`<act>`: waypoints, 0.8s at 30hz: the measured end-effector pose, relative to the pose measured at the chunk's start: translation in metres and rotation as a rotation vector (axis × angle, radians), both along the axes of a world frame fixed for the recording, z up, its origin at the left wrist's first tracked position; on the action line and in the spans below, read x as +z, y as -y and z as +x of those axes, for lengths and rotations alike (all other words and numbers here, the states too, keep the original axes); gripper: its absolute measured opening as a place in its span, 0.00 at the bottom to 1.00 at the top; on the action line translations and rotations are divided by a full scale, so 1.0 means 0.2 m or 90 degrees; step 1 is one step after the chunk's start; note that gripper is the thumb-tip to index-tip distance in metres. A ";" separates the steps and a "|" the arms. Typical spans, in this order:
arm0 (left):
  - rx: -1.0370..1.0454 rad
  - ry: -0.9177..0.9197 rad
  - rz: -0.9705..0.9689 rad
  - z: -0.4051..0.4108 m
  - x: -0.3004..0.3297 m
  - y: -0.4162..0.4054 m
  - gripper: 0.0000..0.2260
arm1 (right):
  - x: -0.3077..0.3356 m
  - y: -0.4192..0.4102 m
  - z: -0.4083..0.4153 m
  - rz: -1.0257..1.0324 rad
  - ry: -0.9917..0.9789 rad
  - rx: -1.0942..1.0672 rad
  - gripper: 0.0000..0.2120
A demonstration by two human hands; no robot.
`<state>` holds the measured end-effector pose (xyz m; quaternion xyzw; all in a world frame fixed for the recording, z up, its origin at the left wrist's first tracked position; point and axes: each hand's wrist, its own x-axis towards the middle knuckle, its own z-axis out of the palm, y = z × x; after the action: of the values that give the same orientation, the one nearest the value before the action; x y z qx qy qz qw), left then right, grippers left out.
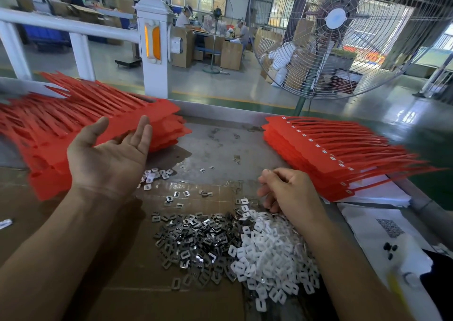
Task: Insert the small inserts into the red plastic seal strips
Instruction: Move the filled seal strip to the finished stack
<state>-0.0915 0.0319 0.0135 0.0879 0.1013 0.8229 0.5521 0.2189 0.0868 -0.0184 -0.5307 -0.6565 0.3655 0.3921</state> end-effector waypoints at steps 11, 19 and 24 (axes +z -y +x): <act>0.050 0.020 -0.110 -0.05 -0.04 -0.08 0.22 | 0.00 0.01 0.00 -0.003 0.011 0.003 0.13; 0.043 -0.126 -0.056 0.10 0.02 -0.05 0.09 | 0.03 0.01 0.01 0.024 -0.044 -0.022 0.13; -0.053 -0.223 -0.028 0.27 0.01 -0.03 0.11 | 0.06 0.01 -0.01 -0.029 -0.198 0.045 0.15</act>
<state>-0.0378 0.0378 0.0160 0.2216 0.2100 0.7692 0.5614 0.2177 0.0851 -0.0070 -0.4528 -0.5977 0.4716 0.4639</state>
